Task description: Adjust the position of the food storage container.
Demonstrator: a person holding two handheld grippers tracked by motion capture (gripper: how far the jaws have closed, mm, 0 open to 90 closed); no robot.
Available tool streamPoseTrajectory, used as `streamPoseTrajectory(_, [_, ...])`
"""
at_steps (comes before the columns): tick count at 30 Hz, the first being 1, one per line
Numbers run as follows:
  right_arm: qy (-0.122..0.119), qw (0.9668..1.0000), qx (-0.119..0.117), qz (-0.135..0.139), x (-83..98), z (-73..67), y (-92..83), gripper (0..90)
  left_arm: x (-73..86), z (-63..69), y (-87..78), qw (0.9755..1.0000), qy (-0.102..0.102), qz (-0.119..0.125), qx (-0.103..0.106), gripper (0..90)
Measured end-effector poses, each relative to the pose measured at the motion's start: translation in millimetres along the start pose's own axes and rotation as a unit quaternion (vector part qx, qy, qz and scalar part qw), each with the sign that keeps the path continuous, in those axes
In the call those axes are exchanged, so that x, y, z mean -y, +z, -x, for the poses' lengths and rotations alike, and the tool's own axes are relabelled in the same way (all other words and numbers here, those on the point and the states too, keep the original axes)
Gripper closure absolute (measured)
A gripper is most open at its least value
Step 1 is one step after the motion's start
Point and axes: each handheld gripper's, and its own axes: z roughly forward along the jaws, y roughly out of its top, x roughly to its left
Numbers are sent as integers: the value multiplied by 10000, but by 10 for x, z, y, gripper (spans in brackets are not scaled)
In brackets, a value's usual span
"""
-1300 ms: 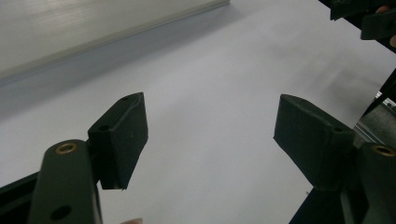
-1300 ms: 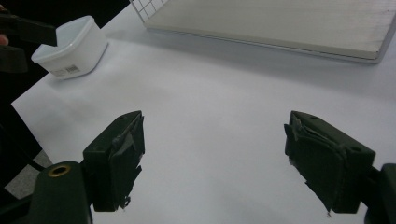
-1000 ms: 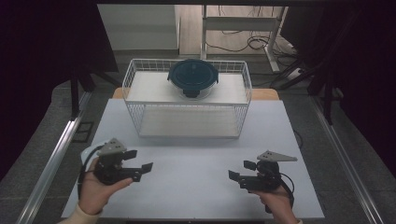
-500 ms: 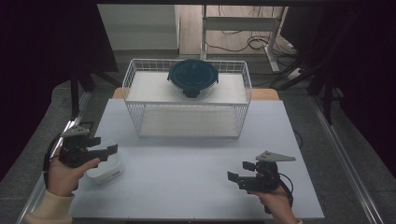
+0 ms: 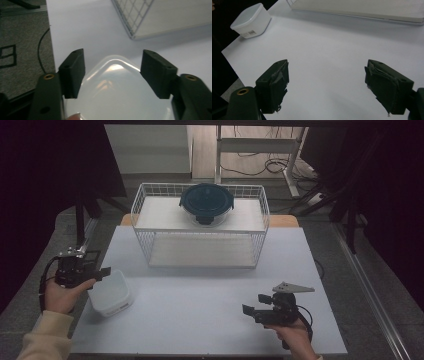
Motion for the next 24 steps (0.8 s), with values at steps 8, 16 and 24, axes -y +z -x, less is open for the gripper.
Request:
streamPoseTrajectory(8, [41, 10000, 20, -53, 14, 13, 29, 194, -33, -168, 164, 9994, 134, -254, -217, 662])
streamPoseTrajectory(16, [66, 10000, 57, -48, 21, 43, 26, 193, -16, -341, 245, 9962, 240, -647, -525, 881])
streamPoseTrajectory(24, [92, 9999, 68, -92, 30, 48, 41, 193, 131, -476, 271, 9947, 153, -881, -509, 900])
